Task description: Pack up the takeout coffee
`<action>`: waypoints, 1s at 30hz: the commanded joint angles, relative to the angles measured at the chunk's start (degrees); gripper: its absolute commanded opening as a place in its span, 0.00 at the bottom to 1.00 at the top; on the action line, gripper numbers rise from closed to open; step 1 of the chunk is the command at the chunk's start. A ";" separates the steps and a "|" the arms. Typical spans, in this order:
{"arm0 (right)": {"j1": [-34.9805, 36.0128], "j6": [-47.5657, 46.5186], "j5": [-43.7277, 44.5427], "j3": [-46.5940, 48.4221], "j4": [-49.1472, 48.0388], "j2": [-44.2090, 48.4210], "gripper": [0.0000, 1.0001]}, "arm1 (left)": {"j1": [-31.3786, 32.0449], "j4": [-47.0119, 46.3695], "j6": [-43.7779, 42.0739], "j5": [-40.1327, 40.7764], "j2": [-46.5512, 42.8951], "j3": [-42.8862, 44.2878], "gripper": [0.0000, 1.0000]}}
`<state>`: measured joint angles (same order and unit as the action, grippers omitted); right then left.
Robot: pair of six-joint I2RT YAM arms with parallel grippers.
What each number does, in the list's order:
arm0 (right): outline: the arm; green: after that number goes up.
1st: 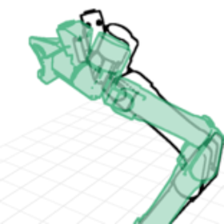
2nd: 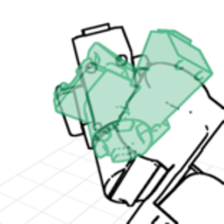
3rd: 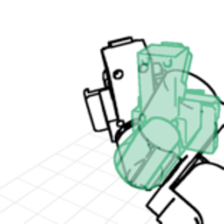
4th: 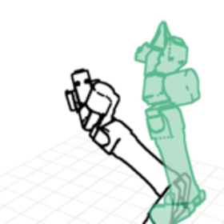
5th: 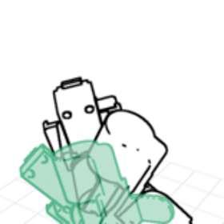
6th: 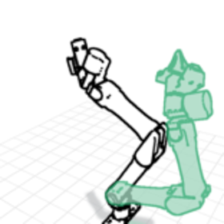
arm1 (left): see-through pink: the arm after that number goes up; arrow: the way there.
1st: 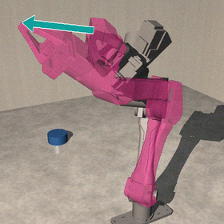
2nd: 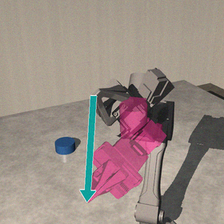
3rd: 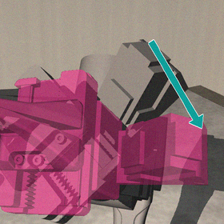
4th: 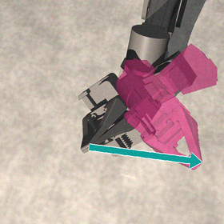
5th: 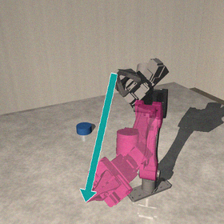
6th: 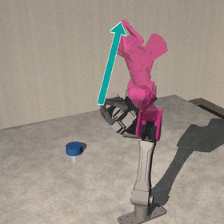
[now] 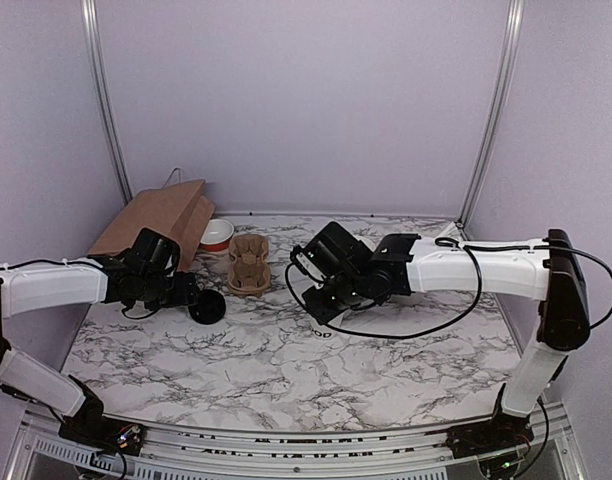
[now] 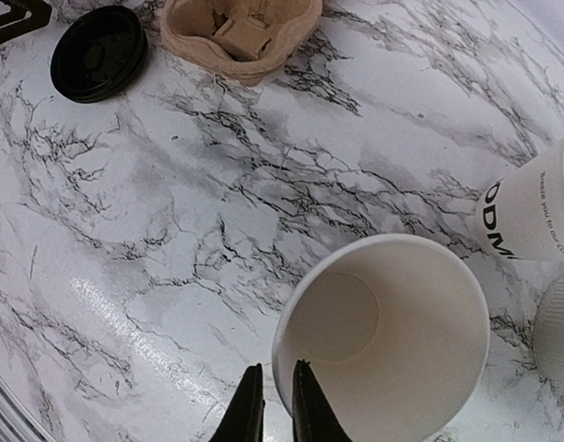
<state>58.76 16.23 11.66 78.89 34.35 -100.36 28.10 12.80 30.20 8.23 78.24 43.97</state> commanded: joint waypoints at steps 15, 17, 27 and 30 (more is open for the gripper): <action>0.71 0.74 -2.37 2.66 -1.36 5.17 0.23 | -0.54 1.16 -0.74 1.10 0.51 1.21 0.63; 0.72 0.95 -2.64 2.76 -1.69 5.70 0.25 | -0.58 1.13 -0.67 1.04 0.50 1.15 0.62; 0.65 1.35 -1.96 0.13 -6.53 10.28 0.39 | -1.07 1.11 -0.08 -0.29 2.54 1.64 0.48; 0.57 1.39 -0.80 -0.95 -8.32 11.92 0.42 | -1.10 1.05 0.25 -0.57 3.18 1.74 0.42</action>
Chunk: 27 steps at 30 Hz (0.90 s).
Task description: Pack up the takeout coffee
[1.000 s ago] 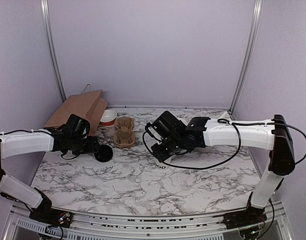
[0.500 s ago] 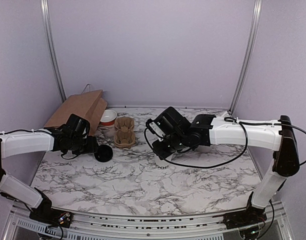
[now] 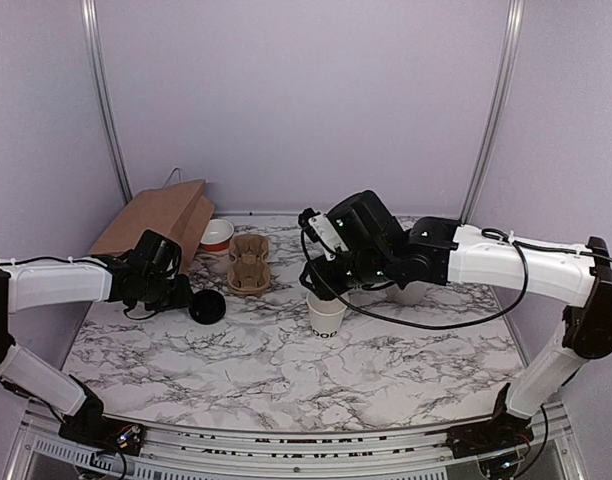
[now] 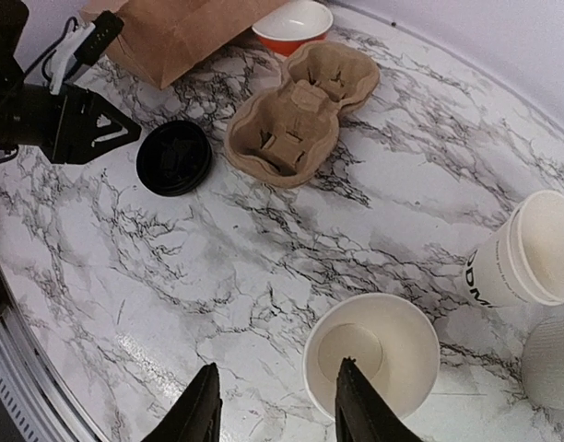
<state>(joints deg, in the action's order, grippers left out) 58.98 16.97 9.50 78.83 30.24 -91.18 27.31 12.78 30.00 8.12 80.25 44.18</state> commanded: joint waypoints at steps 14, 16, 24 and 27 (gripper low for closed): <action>-1.97 1.39 2.54 -6.01 -9.43 8.47 0.46 | -0.28 1.05 0.40 -0.73 4.31 2.30 0.32; -2.28 1.47 2.35 -6.53 -9.89 9.02 0.46 | -0.30 1.13 0.25 -0.78 4.83 2.39 0.31; -3.08 1.59 1.91 -7.40 -10.50 9.69 0.46 | -0.29 1.19 -0.22 -0.63 6.51 3.33 0.27; -3.21 1.59 1.71 -7.61 -10.64 9.95 0.46 | -0.33 1.11 -0.52 0.05 7.11 3.60 0.25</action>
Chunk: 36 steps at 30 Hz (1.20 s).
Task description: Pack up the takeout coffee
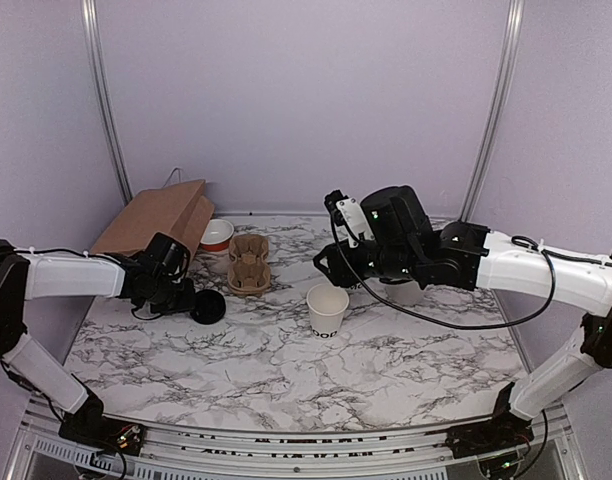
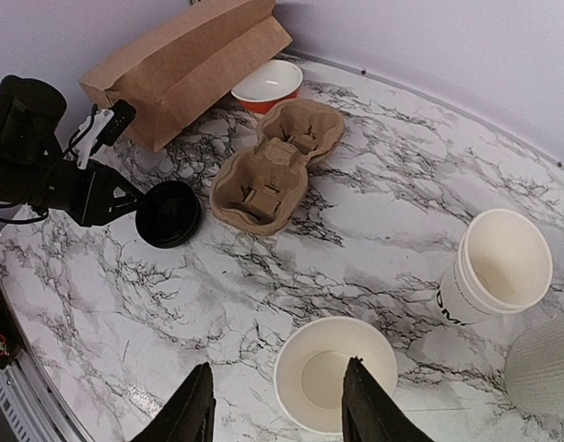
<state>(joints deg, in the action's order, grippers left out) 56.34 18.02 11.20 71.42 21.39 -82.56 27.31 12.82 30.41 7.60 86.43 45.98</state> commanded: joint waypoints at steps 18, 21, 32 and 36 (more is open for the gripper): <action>-1.27 0.96 -0.08 -2.33 -2.23 3.39 0.46 | -0.28 1.34 -1.92 4.25 5.91 6.08 0.20; -1.32 1.12 -0.19 -2.59 -2.45 3.38 0.47 | -0.23 1.18 -1.99 3.56 6.30 6.19 0.20; -1.66 0.89 -0.57 -2.77 -2.82 3.20 0.47 | -0.21 0.69 -1.77 3.24 7.65 6.23 0.20; -1.87 0.75 -0.89 -2.73 -2.93 2.94 0.47 | -0.13 0.52 -1.86 3.34 8.21 6.45 0.20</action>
<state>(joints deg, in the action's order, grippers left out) 55.18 18.44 10.76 68.64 19.92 -80.49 27.31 12.97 29.12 10.98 93.58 50.85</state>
